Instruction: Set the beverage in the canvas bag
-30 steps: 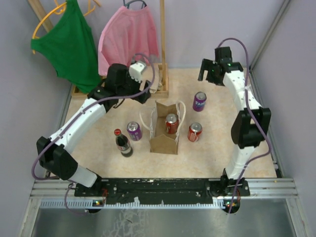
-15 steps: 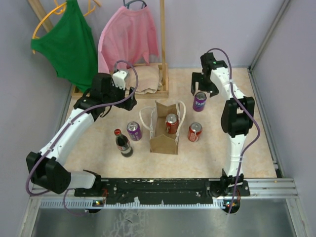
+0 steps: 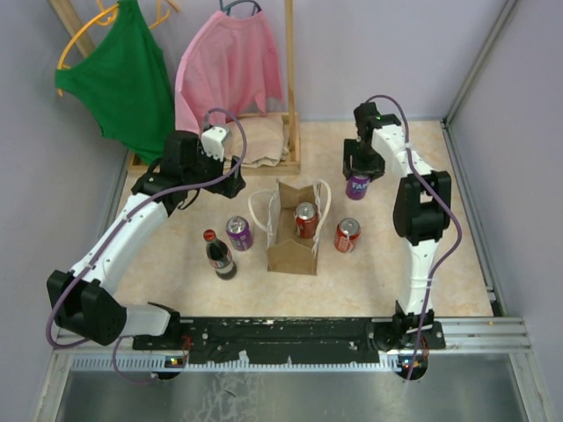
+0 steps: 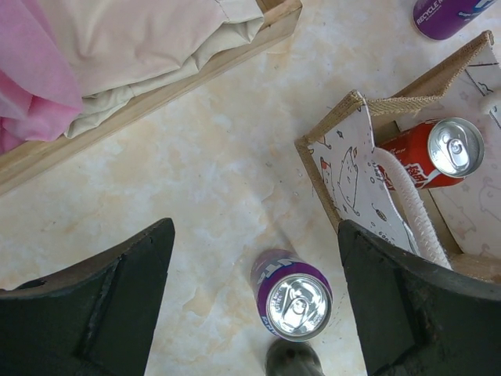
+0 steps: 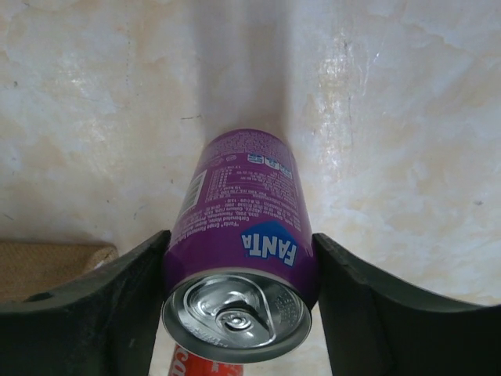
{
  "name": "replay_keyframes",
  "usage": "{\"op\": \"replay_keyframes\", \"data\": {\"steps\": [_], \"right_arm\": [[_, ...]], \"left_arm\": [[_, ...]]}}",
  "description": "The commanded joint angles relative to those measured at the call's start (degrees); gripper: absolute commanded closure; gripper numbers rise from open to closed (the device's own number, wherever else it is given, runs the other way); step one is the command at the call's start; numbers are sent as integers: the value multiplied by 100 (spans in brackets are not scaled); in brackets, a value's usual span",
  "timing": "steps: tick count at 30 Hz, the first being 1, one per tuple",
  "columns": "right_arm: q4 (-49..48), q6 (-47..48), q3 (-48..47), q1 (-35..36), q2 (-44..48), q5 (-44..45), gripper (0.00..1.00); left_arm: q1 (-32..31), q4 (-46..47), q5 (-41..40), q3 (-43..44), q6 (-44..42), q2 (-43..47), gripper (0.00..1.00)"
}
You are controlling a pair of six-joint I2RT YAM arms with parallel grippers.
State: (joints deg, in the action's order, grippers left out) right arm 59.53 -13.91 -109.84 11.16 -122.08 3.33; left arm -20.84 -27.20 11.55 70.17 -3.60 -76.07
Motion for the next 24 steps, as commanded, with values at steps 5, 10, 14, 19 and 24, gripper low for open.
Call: {"op": "replay_keyframes", "data": {"steps": [5, 10, 14, 19, 24], "right_arm": [[135, 48, -102, 42, 420, 20, 93], [473, 21, -827, 53, 678, 44, 100], [832, -9, -2157, 52, 802, -178, 100], [895, -282, -3275, 164, 1056, -644, 100], [451, -646, -3121, 694, 1650, -1108, 100]], "left_arm": [[19, 12, 166, -112, 100, 2, 10], [21, -6, 149, -170, 81, 29, 10], [19, -13, 116, -182, 71, 16, 10], [19, 13, 85, -179, 86, 0, 10], [19, 2, 69, -197, 105, -23, 10]]}}
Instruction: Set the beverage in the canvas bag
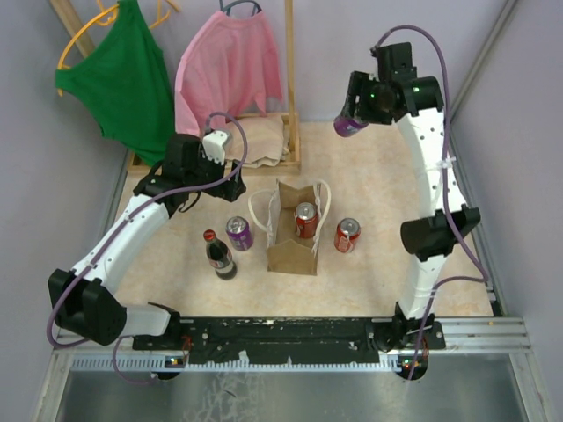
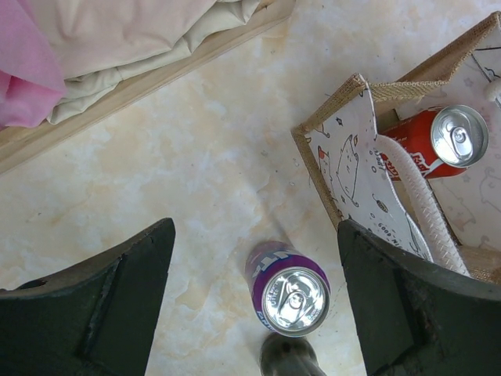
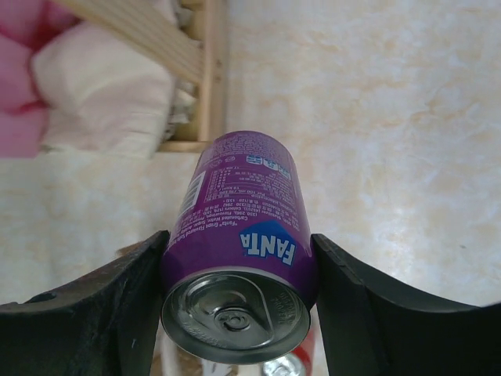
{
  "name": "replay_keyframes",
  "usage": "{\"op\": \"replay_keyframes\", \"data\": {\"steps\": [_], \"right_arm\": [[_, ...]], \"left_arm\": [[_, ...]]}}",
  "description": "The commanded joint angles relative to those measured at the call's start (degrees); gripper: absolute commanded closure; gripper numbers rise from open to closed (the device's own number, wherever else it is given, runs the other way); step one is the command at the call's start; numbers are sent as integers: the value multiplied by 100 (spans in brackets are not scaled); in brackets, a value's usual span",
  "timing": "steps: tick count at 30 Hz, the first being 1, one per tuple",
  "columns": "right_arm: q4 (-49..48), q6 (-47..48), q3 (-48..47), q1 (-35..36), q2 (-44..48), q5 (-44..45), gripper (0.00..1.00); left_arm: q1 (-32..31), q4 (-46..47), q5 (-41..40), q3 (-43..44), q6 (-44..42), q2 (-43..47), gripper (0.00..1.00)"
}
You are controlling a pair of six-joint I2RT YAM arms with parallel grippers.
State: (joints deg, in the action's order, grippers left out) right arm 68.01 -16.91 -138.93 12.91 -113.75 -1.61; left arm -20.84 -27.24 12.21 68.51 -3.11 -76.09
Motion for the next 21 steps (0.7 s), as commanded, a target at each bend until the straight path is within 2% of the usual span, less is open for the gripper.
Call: {"op": "replay_keyframes", "data": {"steps": [1, 5, 9, 13, 16, 21], "right_arm": [[-468, -381, -170, 717, 929, -609, 100], [-538, -620, -143, 1449, 1256, -451, 100], [-232, -770, -56, 2220, 1365, 68, 100], [-63, -806, 539, 2835, 1422, 547, 100], [-47, -897, 1019, 3103, 1509, 814, 100], [-335, -1045, 1722, 3148, 1844, 978, 100]], "left_arm": [[19, 1, -3, -38, 57, -20, 10], [24, -32, -30, -61, 52, 2, 10], [19, -53, -29, -98, 58, 48, 10], [19, -59, -13, -152, 73, 79, 10], [19, -69, -7, -187, 79, 114, 10], [23, -70, -2, -226, 98, 144, 10]]}}
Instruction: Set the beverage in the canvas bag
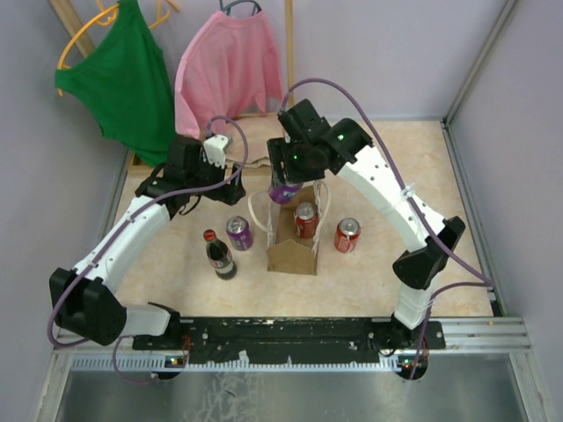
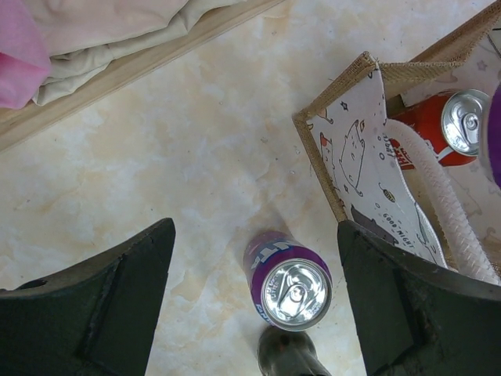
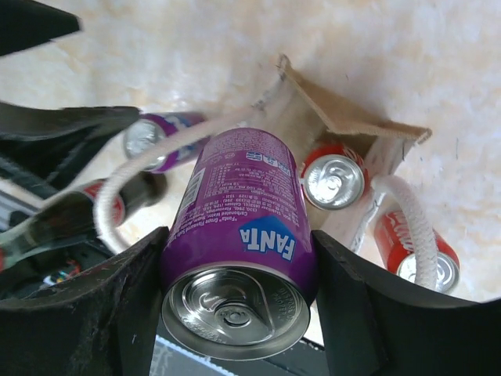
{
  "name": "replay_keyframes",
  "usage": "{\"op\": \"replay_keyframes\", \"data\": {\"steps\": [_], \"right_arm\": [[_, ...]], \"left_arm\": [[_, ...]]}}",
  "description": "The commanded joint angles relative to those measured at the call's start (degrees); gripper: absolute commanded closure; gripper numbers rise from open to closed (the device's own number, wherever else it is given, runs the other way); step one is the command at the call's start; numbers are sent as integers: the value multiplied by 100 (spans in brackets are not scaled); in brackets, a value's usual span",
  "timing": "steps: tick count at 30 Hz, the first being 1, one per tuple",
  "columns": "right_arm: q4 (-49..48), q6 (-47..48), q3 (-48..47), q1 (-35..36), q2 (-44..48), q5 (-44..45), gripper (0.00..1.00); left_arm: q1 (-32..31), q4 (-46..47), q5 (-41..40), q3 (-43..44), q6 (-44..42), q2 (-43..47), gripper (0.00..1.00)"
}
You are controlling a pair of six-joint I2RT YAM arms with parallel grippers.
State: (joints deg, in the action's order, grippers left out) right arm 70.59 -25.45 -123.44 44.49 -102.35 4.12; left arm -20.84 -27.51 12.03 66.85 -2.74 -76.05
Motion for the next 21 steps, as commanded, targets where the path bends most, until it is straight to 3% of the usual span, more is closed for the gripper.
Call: {"op": "replay_keyframes", "data": {"steps": [1, 10, 21], "right_arm": [[-590, -184, 248, -8, 706, 409, 100], [-1110, -114, 1191, -11, 627, 170, 100], [-1495, 100, 1322, -69, 69, 122, 100]], "left_arm": [[23, -44, 29, -64, 71, 143, 10], [21, -1, 140, 20, 50, 73, 10], [23, -1, 140, -7, 28, 51, 10]]}}
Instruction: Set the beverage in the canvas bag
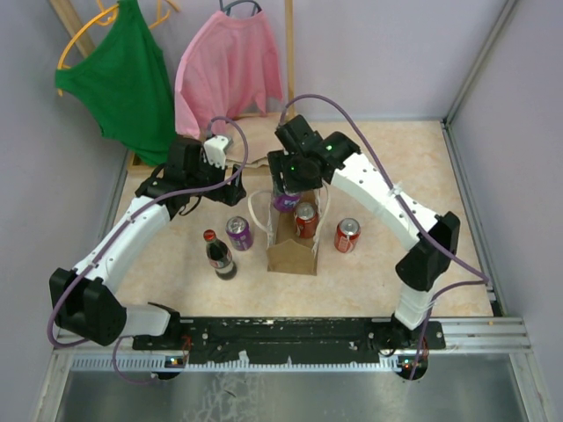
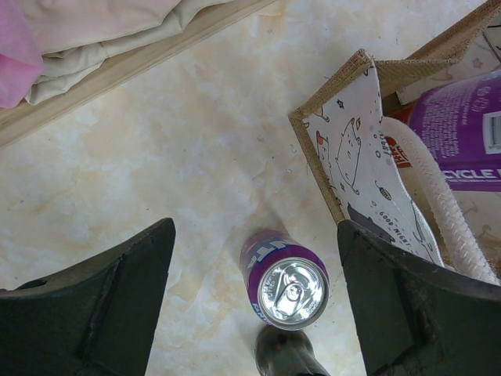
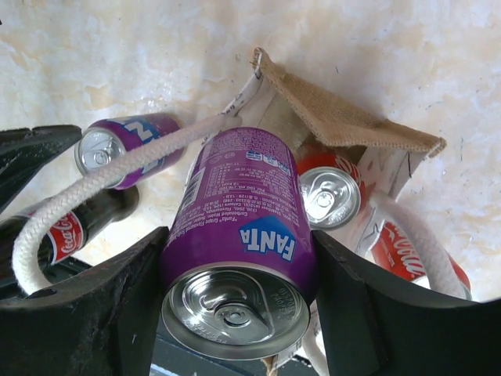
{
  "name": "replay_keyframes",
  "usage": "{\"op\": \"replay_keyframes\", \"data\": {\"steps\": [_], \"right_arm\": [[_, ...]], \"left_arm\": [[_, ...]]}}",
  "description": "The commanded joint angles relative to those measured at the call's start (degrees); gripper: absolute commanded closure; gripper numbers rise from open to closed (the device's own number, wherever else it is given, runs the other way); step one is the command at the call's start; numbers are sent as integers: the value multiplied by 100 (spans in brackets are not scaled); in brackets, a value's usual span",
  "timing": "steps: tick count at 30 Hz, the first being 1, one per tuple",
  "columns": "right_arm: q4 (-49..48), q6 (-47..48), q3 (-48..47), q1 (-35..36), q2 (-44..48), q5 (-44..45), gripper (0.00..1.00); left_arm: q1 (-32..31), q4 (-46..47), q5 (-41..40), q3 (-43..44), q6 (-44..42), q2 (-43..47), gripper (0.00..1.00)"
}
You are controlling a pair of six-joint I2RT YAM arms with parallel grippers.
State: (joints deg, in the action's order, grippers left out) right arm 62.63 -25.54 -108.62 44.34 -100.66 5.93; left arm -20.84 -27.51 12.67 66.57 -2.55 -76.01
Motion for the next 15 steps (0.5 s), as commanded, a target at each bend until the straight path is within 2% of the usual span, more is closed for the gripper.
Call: {"op": "replay_keyframes", "data": {"steps": [1, 15], "right_arm": [[-736, 127, -160, -71, -159, -85, 100], [-901, 314, 147, -389, -397, -171, 100]], "left_arm": [[25, 0, 85, 20, 9, 43, 10], [19, 46, 104, -61, 40, 3, 10]]}}
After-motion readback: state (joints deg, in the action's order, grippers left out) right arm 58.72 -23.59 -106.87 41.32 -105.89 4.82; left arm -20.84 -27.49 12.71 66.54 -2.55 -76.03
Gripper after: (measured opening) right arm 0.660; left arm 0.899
